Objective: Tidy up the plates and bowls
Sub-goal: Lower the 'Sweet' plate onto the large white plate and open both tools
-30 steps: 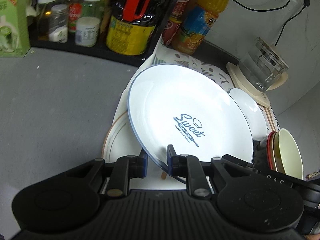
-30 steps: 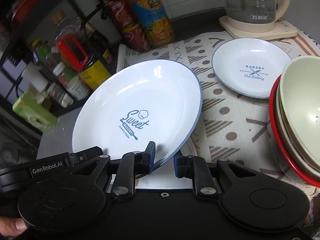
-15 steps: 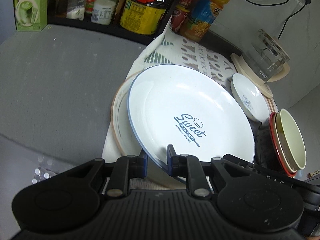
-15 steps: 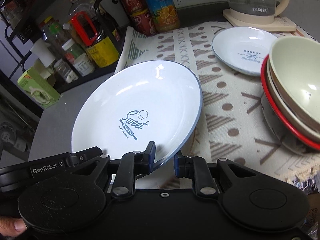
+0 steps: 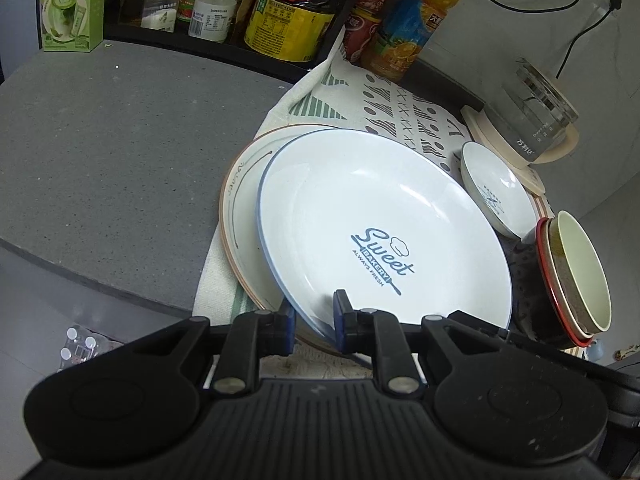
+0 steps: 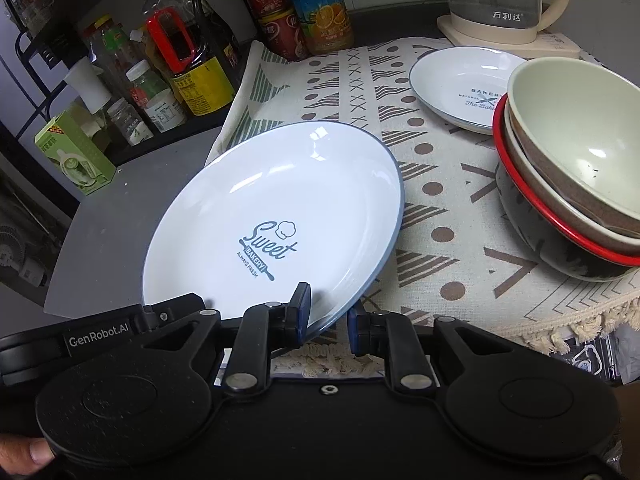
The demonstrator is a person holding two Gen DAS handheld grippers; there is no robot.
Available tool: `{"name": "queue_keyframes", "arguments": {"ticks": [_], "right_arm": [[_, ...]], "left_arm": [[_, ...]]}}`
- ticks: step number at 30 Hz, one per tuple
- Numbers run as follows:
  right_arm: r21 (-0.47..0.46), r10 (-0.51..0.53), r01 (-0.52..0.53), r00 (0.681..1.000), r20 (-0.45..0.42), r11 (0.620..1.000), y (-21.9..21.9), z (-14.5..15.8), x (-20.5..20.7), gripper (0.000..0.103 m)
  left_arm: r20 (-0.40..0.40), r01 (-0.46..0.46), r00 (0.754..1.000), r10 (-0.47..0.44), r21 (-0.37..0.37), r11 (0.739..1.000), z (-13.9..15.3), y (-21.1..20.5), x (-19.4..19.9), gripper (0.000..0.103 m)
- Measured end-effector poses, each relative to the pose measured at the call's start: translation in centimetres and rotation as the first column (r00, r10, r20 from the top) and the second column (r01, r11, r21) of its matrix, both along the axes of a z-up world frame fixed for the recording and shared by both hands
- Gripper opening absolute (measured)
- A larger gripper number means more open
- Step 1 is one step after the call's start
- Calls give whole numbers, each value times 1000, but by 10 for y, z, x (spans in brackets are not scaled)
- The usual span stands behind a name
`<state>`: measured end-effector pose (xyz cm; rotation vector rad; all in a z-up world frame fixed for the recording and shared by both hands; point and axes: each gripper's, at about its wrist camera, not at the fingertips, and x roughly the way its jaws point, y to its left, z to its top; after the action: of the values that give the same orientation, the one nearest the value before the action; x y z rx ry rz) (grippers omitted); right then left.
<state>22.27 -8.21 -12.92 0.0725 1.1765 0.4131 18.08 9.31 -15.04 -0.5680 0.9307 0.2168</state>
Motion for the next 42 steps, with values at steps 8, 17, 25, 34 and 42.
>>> {"name": "queue_keyframes", "arguments": {"ticks": [8, 17, 25, 34, 42], "right_arm": [[1, 1, -1, 1000, -14, 1000, 3, -5, 4, 18], [-42, 8, -8, 1000, -12, 999, 15, -9, 12, 19], [-55, -2, 1, 1000, -19, 998, 19, -8, 17, 18], [-51, -76, 74, 996, -44, 996, 15, -9, 21, 14], [-66, -124, 119, 990, -73, 991, 12, -16, 24, 13]], "left_arm": [[-28, -10, 1000, 10, -10, 1000, -5, 3, 8, 17], [-88, 62, 994, -64, -29, 998, -4, 7, 23, 23], [-138, 111, 983, -117, -56, 992, 9, 16, 25, 25], [-191, 122, 974, -123, -21, 992, 17, 35, 28, 25], [-218, 103, 972, -90, 50, 993, 10, 53, 47, 25]]}}
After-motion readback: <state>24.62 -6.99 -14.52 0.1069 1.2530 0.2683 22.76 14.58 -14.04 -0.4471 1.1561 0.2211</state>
